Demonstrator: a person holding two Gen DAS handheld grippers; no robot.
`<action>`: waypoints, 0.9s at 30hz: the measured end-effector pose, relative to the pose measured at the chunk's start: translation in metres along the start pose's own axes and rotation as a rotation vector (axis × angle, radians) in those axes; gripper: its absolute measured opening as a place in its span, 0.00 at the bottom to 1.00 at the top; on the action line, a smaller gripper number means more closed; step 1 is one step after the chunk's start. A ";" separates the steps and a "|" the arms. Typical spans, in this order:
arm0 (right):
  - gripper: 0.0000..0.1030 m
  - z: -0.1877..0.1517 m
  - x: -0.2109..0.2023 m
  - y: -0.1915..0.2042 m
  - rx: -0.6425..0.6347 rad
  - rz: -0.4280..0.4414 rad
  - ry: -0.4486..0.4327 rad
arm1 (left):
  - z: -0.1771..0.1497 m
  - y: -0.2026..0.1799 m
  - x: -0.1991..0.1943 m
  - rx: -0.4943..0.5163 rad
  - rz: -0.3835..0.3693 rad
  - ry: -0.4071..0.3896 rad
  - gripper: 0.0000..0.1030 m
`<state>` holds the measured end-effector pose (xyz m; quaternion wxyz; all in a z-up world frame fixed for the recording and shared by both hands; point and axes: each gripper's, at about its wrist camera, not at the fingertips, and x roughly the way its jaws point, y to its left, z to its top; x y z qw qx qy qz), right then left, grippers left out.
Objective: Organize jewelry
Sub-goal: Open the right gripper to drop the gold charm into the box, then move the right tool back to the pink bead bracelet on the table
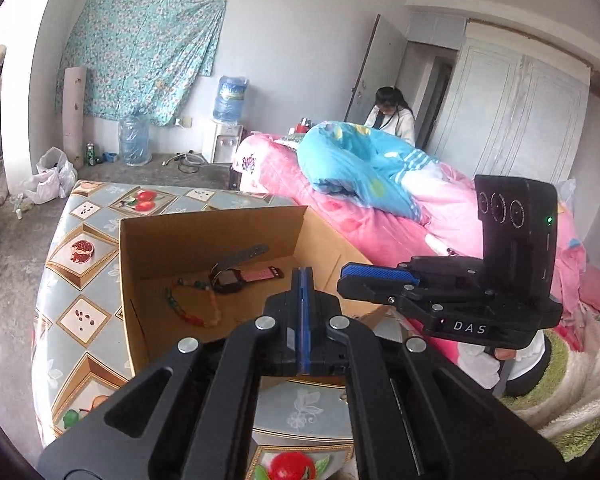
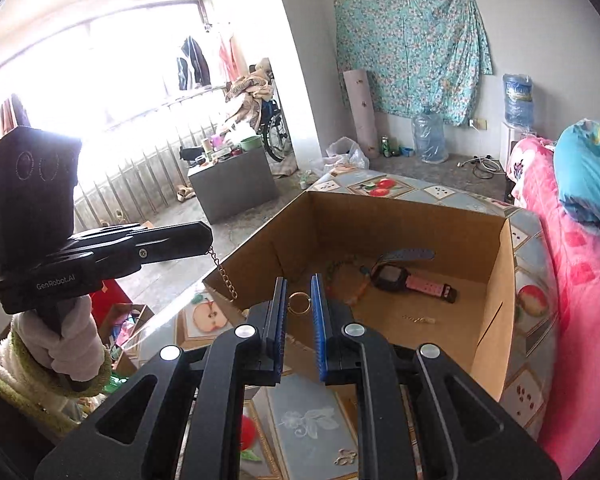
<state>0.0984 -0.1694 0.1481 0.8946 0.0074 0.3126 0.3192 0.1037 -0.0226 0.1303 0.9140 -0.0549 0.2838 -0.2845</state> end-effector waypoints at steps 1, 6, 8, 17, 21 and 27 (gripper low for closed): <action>0.12 0.004 0.008 -0.006 0.010 -0.007 0.025 | 0.004 0.005 0.011 -0.011 0.009 0.041 0.00; 0.12 0.007 0.063 -0.038 0.086 -0.044 0.215 | 0.004 0.029 0.069 -0.033 0.085 0.219 0.00; 0.12 0.005 0.081 -0.048 0.104 -0.077 0.289 | -0.004 0.039 0.089 -0.049 0.129 0.299 0.04; 0.22 0.009 0.067 -0.060 0.126 -0.081 0.249 | -0.012 0.049 0.080 -0.101 0.159 0.270 0.48; 0.24 0.013 0.041 -0.064 0.146 -0.081 0.177 | -0.005 0.046 0.059 -0.108 0.166 0.211 0.54; 0.43 0.002 -0.019 -0.062 0.186 -0.081 0.026 | -0.009 0.029 0.011 -0.071 0.165 0.093 0.70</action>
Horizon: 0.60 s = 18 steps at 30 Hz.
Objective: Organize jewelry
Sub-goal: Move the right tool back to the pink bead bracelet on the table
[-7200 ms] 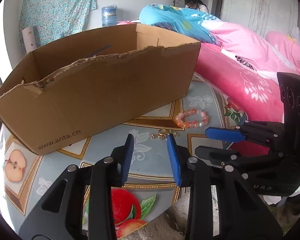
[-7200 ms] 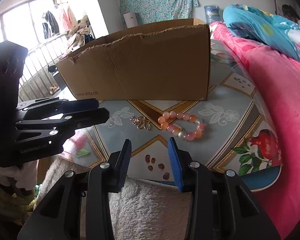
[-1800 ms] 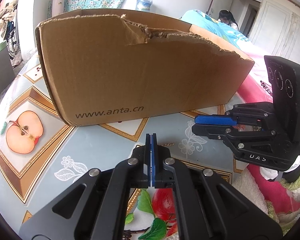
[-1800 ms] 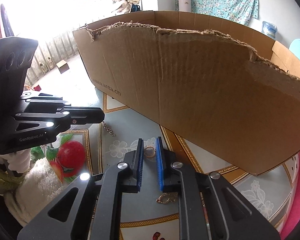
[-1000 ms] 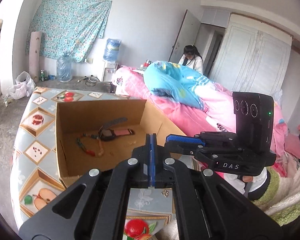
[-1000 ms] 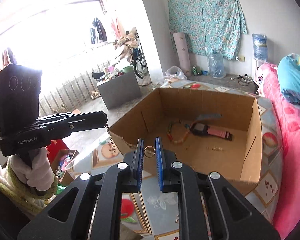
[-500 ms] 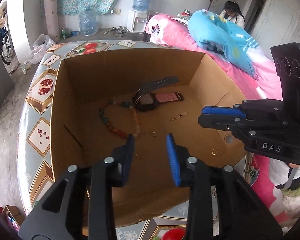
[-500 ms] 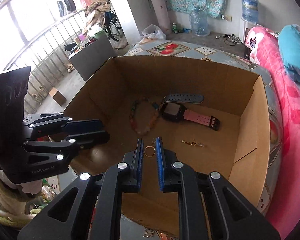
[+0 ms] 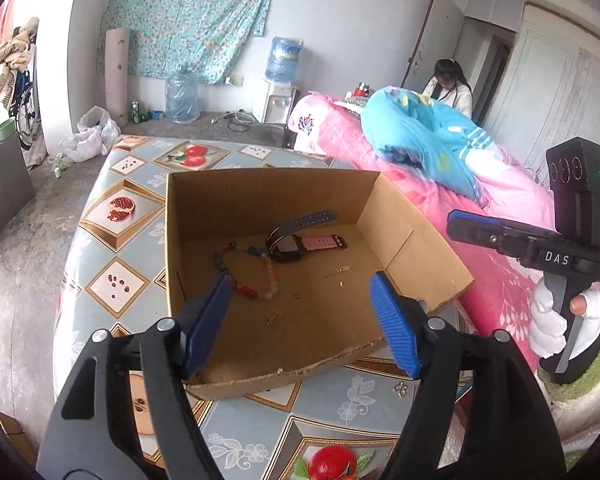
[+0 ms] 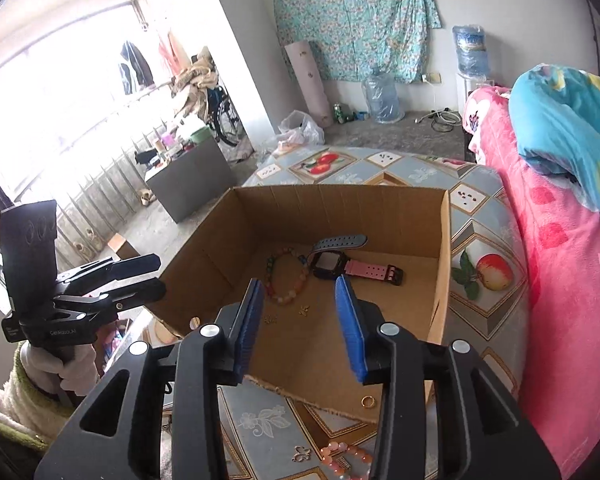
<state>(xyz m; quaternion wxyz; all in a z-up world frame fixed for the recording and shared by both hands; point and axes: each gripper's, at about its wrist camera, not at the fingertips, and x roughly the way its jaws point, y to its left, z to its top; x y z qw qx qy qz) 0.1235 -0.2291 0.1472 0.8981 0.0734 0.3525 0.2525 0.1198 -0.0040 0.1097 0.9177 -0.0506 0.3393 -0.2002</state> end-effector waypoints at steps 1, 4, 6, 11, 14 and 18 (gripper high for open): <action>0.47 -0.007 -0.010 0.000 0.007 -0.003 -0.022 | -0.005 -0.002 -0.008 0.009 -0.001 -0.016 0.71; 0.53 -0.031 -0.030 0.001 0.022 -0.034 -0.053 | -0.023 -0.008 -0.027 0.026 -0.007 -0.034 0.75; 0.56 -0.048 -0.039 0.000 0.030 -0.076 -0.053 | -0.036 -0.013 -0.035 0.038 -0.016 -0.026 0.78; 0.59 -0.091 -0.036 -0.007 0.056 -0.237 0.014 | -0.071 -0.031 -0.026 0.071 0.005 0.083 0.82; 0.59 -0.119 -0.022 -0.012 0.059 -0.334 0.087 | -0.093 -0.041 -0.007 0.087 0.104 0.157 0.82; 0.59 -0.153 0.003 -0.020 0.092 -0.375 0.185 | -0.118 -0.049 0.027 0.062 0.197 0.239 0.82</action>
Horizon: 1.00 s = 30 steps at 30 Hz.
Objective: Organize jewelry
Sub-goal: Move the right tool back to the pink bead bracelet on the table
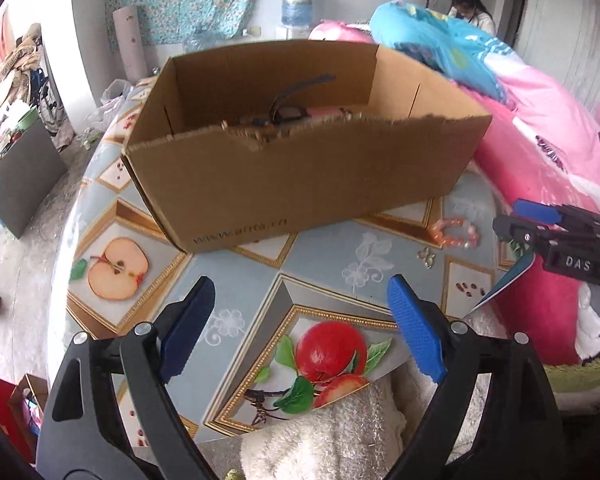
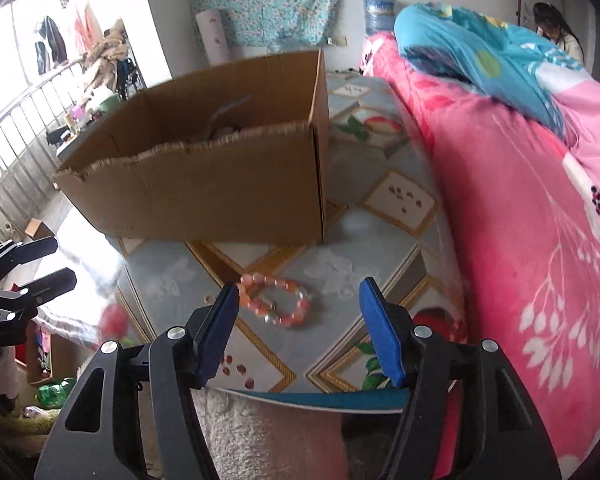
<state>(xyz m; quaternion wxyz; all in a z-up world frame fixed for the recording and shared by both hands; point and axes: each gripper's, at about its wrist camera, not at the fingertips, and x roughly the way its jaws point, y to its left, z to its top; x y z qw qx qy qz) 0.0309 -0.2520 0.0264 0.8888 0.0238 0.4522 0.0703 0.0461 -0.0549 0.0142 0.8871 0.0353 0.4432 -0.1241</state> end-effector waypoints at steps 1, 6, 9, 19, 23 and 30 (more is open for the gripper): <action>0.59 -0.005 0.007 0.002 -0.018 -0.015 0.013 | -0.003 -0.004 0.009 -0.006 0.026 0.023 0.81; 0.59 -0.017 0.026 0.008 -0.105 -0.034 0.050 | -0.009 -0.021 0.039 -0.013 0.073 0.084 0.81; 0.67 -0.020 0.028 0.012 -0.167 -0.054 0.024 | -0.013 -0.029 0.050 -0.008 0.104 0.108 0.82; 0.94 -0.029 0.028 0.014 -0.149 -0.025 -0.015 | -0.021 -0.023 0.052 -0.078 0.111 0.089 0.88; 0.94 -0.038 0.027 0.016 -0.098 -0.047 -0.072 | -0.021 -0.018 0.053 -0.055 0.091 0.091 0.91; 0.94 -0.051 0.024 0.021 -0.056 -0.079 -0.149 | -0.016 -0.013 0.055 -0.006 0.043 0.036 0.90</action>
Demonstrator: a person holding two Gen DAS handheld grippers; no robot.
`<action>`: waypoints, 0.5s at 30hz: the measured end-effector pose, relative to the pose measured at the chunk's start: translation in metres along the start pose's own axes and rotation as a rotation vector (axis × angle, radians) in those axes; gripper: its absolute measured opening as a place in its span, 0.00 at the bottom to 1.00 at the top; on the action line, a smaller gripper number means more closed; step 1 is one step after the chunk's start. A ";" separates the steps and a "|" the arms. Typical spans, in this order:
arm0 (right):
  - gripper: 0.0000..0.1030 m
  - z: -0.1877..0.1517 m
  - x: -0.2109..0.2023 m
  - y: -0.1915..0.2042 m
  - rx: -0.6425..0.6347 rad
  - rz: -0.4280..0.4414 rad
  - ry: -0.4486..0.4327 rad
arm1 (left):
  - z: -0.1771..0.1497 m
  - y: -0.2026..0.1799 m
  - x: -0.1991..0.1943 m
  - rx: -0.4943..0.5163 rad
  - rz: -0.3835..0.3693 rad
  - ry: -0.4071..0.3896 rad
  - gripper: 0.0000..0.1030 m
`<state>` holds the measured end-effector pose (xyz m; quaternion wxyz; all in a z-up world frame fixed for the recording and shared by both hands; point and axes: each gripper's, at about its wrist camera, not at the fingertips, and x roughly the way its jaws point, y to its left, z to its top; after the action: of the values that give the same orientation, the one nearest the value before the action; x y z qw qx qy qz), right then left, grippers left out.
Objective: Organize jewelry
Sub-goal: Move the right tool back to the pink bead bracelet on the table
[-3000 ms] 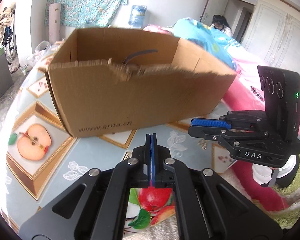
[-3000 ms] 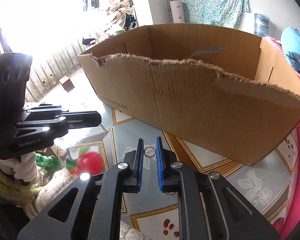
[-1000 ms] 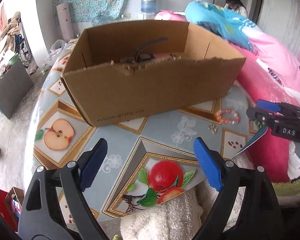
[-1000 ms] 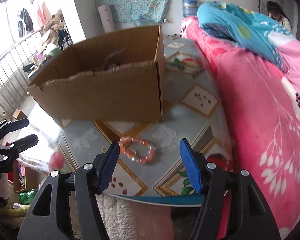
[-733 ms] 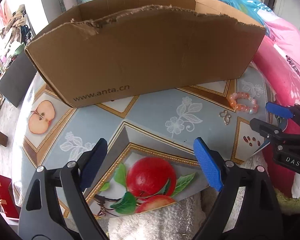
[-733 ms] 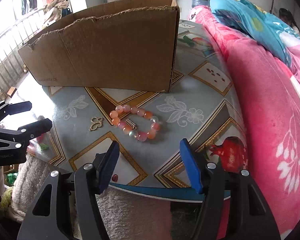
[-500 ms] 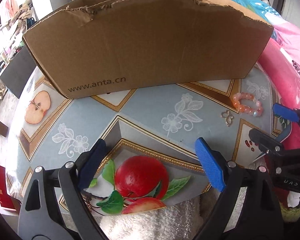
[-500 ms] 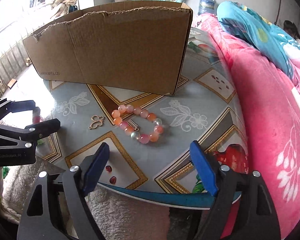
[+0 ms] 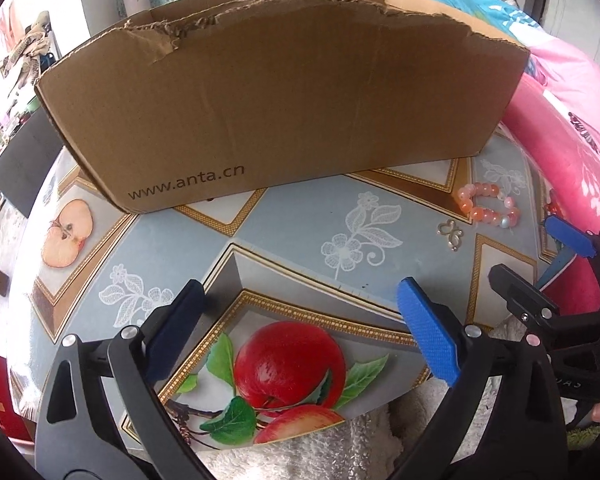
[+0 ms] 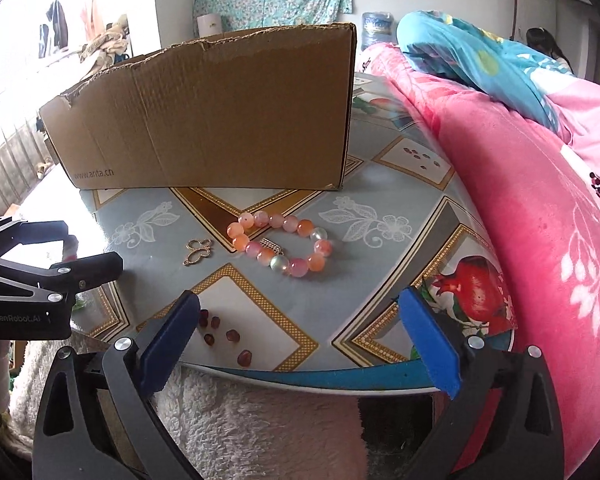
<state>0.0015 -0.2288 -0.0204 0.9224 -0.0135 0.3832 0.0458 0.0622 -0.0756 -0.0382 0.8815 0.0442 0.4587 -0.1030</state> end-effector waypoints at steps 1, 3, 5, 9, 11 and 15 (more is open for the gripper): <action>0.94 -0.002 -0.001 0.000 0.000 0.000 -0.011 | -0.002 -0.001 -0.005 0.014 -0.012 -0.021 0.90; 0.94 -0.002 0.000 -0.001 0.001 0.000 -0.012 | -0.003 -0.005 -0.015 0.048 -0.051 -0.064 0.90; 0.94 0.003 -0.003 -0.003 -0.013 0.005 0.025 | 0.000 -0.008 -0.022 0.071 -0.100 -0.098 0.90; 0.94 0.016 -0.026 -0.016 0.048 -0.037 -0.041 | 0.006 -0.018 -0.028 0.126 -0.195 -0.110 0.76; 0.94 0.025 -0.032 -0.019 0.025 -0.059 -0.070 | 0.010 -0.027 -0.023 0.152 -0.229 -0.098 0.71; 0.93 0.038 -0.031 -0.027 0.027 -0.027 -0.059 | 0.011 -0.055 -0.010 0.196 -0.255 -0.058 0.48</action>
<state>0.0092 -0.2553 0.0284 0.9340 -0.0048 0.3562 0.0285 0.0535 -0.1293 -0.0232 0.8656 0.0684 0.4225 -0.2597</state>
